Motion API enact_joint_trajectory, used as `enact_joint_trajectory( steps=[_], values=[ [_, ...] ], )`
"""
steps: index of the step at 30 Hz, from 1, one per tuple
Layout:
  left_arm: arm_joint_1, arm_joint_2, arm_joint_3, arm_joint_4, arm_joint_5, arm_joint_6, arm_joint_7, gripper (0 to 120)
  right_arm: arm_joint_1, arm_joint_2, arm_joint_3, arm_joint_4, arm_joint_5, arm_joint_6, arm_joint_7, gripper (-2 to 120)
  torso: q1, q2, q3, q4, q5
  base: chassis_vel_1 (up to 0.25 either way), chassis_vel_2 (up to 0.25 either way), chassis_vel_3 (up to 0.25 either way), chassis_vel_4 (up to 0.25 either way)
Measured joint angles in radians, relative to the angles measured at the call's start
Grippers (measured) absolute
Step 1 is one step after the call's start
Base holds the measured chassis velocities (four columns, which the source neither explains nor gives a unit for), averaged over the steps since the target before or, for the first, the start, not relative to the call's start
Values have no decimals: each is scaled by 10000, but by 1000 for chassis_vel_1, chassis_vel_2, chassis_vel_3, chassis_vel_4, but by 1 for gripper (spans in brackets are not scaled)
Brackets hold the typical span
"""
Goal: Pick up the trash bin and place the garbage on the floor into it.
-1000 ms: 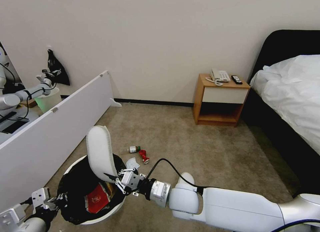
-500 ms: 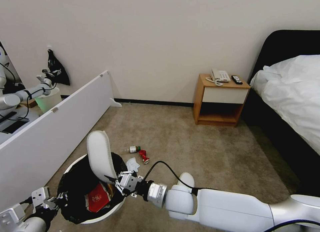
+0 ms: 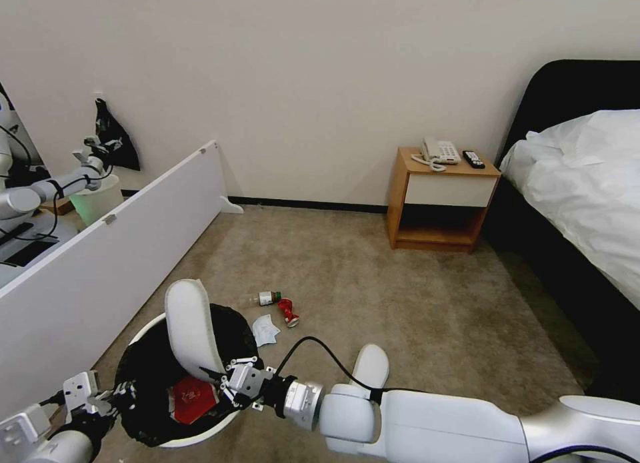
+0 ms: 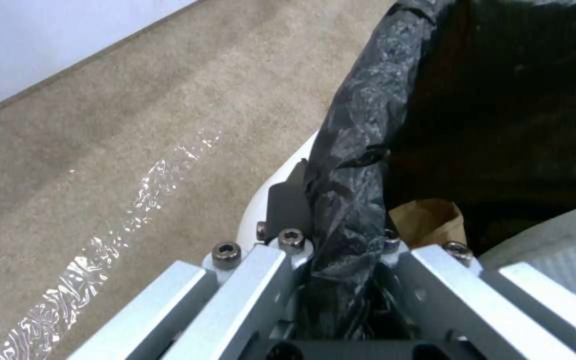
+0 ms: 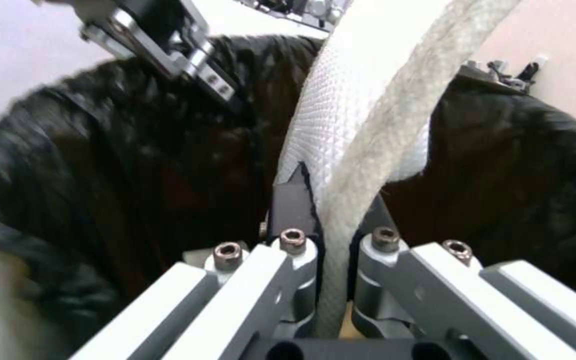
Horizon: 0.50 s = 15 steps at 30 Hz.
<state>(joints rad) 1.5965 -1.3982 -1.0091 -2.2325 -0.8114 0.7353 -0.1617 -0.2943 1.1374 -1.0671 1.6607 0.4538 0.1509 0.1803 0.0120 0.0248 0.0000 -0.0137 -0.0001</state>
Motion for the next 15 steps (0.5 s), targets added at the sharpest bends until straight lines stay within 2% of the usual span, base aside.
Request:
enact_joint_trajectory(
  steps=[3, 5, 6, 7, 8, 10, 12, 14, 15],
  values=[
    [-6, -20, 4, 5, 0, -1, -1, 2, -24, 121, -23, -50, -9, -23, 67, 2, 0, 0, 0, 0, 0, 0, 0, 0, 0],
    [-3, -17, 3, 7, 0, -1, -1, 2, -17, 135, -24, -65, -22, -52, 76, 14, 0, 0, 0, 0, 0, 0, 0, 0, 0],
    [-3, -17, 3, 7, 0, -1, -1, 2, -17, 135, -24, -65, -22, -52, 76, 14, 0, 0, 0, 0, 0, 0, 0, 0, 0],
    [-2, -11, 1, 8, 0, -2, -1, 2, -3, 123, -23, -65, -29, -65, 90, 22, 0, 0, 0, 0, 0, 0, 0, 0, 0],
    [-2, -11, 1, 8, 0, -2, -1, 2, -3, 123, -23, -65, -29, -65, 90, 22, 0, 0, 0, 0, 0, 0, 0, 0, 0],
    [-9, -23, 6, 8, 0, -1, 0, 2, -22, 122, -15, -76, -47, -83, 125, 32, 0, 0, 0, 0, 1, 0, 0, 0, 0],
    [-9, -29, 10, 9, 0, -1, 0, 2, -33, 123, -8, -76, -47, -86, 134, 35, 0, 0, 0, 0, 1, 0, 0, 0, 0],
    [-12, -43, 25, 41, 2, -1, 13, 2, -46, 134, 40, -65, -47, -94, 158, 47, 0, 0, 0, 0, 1, 0, 0, 0, 0],
    [-12, -43, 25, 41, 2, -1, 13, 2, -46, 134, 40, -65, -47, -94, 158, 47, 0, 0, 0, 0, 1, 0, 0, 0, 0]
  ],
)
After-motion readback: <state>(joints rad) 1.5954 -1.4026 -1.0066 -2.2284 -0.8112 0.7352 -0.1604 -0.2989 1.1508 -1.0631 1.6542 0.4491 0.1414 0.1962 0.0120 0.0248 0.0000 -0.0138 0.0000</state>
